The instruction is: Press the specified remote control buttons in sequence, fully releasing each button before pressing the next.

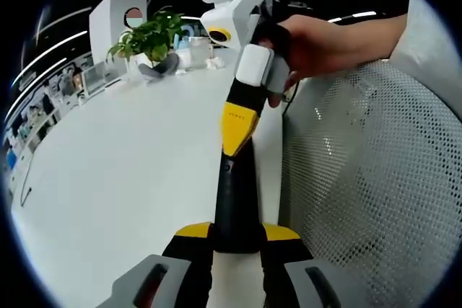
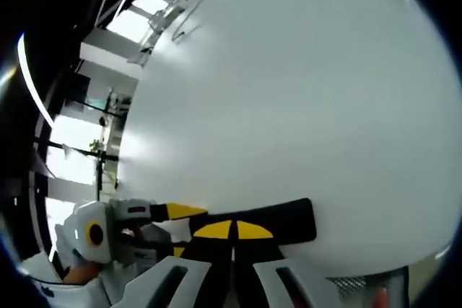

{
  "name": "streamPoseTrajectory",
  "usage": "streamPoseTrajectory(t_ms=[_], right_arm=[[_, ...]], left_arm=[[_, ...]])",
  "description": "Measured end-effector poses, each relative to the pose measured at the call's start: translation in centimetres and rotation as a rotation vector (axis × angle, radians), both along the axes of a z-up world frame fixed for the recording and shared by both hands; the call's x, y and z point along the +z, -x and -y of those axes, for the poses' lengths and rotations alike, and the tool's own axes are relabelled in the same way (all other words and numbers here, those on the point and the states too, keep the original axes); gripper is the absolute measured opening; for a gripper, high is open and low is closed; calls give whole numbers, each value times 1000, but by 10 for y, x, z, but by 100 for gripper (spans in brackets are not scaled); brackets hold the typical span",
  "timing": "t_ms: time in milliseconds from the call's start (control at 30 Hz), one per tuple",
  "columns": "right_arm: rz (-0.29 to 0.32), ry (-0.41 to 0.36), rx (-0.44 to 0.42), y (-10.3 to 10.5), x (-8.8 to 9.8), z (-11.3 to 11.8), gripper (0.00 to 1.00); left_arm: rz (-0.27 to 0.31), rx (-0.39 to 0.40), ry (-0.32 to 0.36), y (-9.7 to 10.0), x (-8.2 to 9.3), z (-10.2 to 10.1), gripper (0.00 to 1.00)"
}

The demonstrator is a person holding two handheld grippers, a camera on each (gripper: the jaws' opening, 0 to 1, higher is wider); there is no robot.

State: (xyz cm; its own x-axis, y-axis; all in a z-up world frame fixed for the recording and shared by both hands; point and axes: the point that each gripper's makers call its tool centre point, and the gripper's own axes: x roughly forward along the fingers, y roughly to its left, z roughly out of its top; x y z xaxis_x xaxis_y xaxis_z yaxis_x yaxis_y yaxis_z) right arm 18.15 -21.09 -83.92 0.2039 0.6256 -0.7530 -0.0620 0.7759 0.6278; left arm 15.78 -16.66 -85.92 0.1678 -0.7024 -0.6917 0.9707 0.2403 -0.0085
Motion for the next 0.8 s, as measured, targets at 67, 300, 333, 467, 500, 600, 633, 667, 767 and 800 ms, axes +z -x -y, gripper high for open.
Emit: streamPoseTrajectory(t_ms=[67, 300, 333, 467, 500, 600, 633, 667, 767, 800], right_arm=[[-9, 17, 24, 3, -2, -1, 0], [-2, 74, 92, 9, -8, -3, 0], [0, 74, 93, 9, -8, -2, 0], [0, 62, 81, 7, -8, -1, 0], [1, 60, 79, 6, -8, -1, 0], [-5, 61, 84, 7, -9, -3, 0], [-4, 63, 88, 7, -10, -3, 0], [-3, 68, 94, 8, -10, -4, 0], [-3, 76, 103, 8, -11, -3, 0], [-1, 75, 101, 8, -11, -3, 0]], left_arm=[[0, 1, 1, 0, 0, 0, 24], [-1, 3, 2, 0, 0, 0, 24], [-1, 4, 2, 0, 0, 0, 24], [-1, 3, 3, 0, 0, 0, 24], [0, 3, 3, 0, 0, 0, 24], [1, 1, 5, 0, 0, 0, 24], [0, 2, 5, 0, 0, 0, 24], [1, 1, 5, 0, 0, 0, 24], [0, 2, 6, 0, 0, 0, 24], [0, 2, 6, 0, 0, 0, 24]])
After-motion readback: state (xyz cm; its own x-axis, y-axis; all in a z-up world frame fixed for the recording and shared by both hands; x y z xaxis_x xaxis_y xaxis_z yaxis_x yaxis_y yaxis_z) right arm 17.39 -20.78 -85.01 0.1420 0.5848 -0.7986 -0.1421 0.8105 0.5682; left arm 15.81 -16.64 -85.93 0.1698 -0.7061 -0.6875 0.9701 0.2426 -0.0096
